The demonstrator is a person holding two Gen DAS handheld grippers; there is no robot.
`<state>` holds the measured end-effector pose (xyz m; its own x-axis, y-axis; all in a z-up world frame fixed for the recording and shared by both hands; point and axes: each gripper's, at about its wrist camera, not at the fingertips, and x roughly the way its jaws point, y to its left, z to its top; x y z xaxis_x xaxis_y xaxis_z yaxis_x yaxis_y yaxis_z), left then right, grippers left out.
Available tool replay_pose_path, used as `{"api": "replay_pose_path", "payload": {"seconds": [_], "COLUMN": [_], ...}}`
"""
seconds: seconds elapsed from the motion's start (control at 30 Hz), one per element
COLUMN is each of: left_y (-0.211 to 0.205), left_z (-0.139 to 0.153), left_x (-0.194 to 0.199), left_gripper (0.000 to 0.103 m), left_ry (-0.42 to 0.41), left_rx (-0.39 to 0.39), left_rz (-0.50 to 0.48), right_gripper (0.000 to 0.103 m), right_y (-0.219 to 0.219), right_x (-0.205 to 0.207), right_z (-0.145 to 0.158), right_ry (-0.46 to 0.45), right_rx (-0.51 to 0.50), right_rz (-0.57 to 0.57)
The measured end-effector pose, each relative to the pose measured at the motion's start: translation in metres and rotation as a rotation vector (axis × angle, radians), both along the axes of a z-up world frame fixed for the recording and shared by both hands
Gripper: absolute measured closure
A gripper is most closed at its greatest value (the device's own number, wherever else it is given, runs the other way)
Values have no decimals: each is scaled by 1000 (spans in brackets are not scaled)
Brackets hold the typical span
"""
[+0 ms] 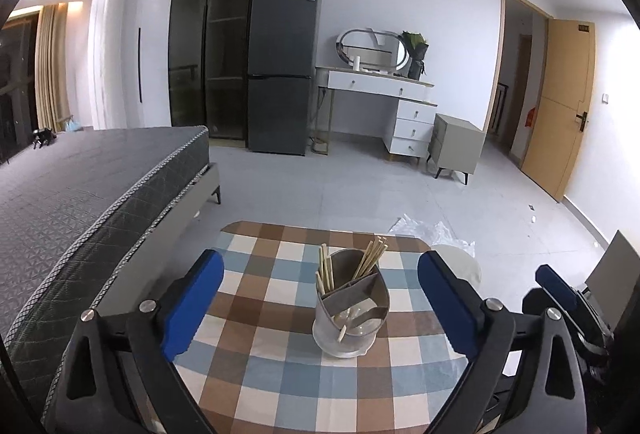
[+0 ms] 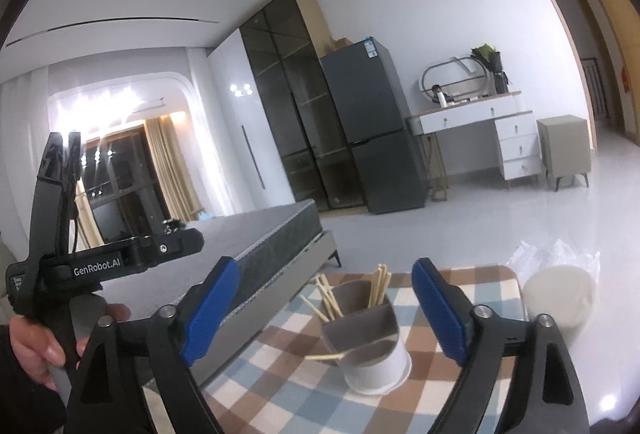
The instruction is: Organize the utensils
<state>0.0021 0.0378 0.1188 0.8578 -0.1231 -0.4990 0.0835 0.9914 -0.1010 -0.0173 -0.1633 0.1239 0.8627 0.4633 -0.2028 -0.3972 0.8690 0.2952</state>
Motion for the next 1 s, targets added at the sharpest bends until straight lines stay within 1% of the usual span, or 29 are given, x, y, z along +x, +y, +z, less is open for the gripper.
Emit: {"api": "replay_pose_path", "payload": {"seconds": [0.03, 0.1, 0.2, 0.27, 0.33, 0.4, 0.67, 1.0], "left_y": [0, 0, 0, -1, -2, -2, -9, -10], "left_z": [-2, -4, -9, -11, -14, -18, -23, -27], "left_x": [-3, -8, -11, -12, -16, -19, -25, -25], "left_gripper": [8, 8, 8, 8, 8, 8, 8, 8], "left_ry": [-1, -6, -1, 0, -7, -11, -16, 1], "left_rx": [3, 6, 0, 26, 27, 20, 13, -1], "left_rz": [1, 6, 10, 48, 35, 47, 13, -4], "right_gripper": [7, 0, 0, 0, 0, 0, 0, 0], "right_y": [-2, 0, 1, 2, 3, 3, -4, 0], "right_x": [-2, -9, -19, -21, -22, -24, -32, -34], "right_z": [-2, -3, -8, -9, -10, -10, -11, -15], "right_ry": [0, -4, -17, -19, -22, -26, -34, -36], "right_rx": [-1, -19, -38, -46, -57, -61, -48, -60], "right_rz": [0, -6, -9, -8, -12, -15, -37, -42]}}
